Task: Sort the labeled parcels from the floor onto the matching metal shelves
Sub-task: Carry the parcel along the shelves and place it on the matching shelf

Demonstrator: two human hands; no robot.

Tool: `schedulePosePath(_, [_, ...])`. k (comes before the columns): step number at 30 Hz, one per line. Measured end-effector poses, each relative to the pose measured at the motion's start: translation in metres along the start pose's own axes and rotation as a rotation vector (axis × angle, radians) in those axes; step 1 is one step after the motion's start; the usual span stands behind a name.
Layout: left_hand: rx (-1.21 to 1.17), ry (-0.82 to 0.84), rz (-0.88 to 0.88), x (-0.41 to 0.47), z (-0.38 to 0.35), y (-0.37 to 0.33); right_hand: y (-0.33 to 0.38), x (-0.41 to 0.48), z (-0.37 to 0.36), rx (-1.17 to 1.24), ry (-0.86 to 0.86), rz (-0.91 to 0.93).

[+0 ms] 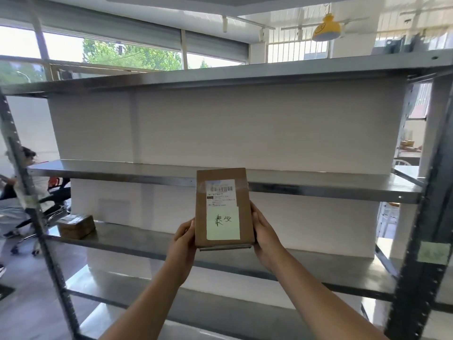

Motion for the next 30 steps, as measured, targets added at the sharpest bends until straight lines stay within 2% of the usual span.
schedulePosePath(11, [0.005, -0.085, -0.091, -0.027, 0.096, -0.045, -0.033, 0.018, -0.110, -0.003, 0.139, -0.035])
schedulePosePath(30, [0.033, -0.382, -0.172, -0.095, 0.378, -0.167, -0.119, 0.033, -0.429, 0.024, 0.478, -0.126])
Point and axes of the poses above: each hand's wrist, its own x-axis towards the middle knuckle, its own z-axis out of the back of the hand, y = z × x, the point moved 10 cm from there along x, towards the middle knuckle, and after that the axes turned 3 degrees about y, right-handed, at the moved point
